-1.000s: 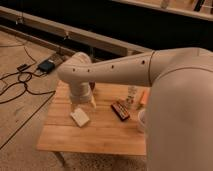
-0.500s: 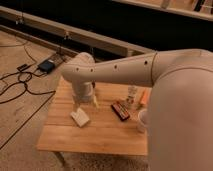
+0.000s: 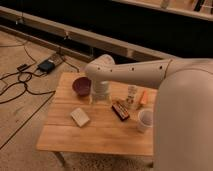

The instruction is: Place the eraser on the white sponge

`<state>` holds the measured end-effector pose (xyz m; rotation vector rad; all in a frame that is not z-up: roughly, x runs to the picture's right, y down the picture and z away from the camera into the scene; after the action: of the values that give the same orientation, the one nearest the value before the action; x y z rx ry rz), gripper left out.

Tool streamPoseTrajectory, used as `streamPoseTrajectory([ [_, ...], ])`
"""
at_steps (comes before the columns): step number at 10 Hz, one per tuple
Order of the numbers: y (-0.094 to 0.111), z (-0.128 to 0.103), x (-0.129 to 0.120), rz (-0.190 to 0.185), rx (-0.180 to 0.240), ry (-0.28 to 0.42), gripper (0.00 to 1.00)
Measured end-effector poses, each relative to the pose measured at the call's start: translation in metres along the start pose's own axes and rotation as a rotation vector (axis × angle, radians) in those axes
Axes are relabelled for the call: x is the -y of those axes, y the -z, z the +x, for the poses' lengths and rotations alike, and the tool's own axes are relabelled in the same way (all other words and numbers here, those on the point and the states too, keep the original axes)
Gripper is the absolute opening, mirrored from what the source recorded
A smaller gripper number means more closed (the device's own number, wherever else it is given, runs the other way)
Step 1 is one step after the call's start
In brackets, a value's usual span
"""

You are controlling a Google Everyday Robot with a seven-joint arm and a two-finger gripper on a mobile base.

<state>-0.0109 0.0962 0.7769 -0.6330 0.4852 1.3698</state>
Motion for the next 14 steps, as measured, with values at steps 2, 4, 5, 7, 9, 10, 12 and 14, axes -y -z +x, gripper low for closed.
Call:
streamPoseTrajectory([
  [2,-0.013,-0.01,0.02,0.006,-0.003,0.028,0.65],
  [4,-0.027,-0.02,0.037,0.02,-0.015,0.045,0.65],
  [5,-0.032,-0.023,0.046,0.03,-0.023,0.042,0.65],
  [7,-0.042,-0.026,0.057,0.042,-0.038,0.03,0.65],
  [9,-0.05,-0.027,0.062,0.042,-0.051,0.024,0.65],
  [10,-0.058,-0.024,0.065,0.038,-0.069,0.026,0.65],
  [12,-0.067,-0.02,0.066,0.023,-0.09,0.048,0.65],
  [14,-0.072,-0.02,0.069,0.008,-0.097,0.07,0.65],
])
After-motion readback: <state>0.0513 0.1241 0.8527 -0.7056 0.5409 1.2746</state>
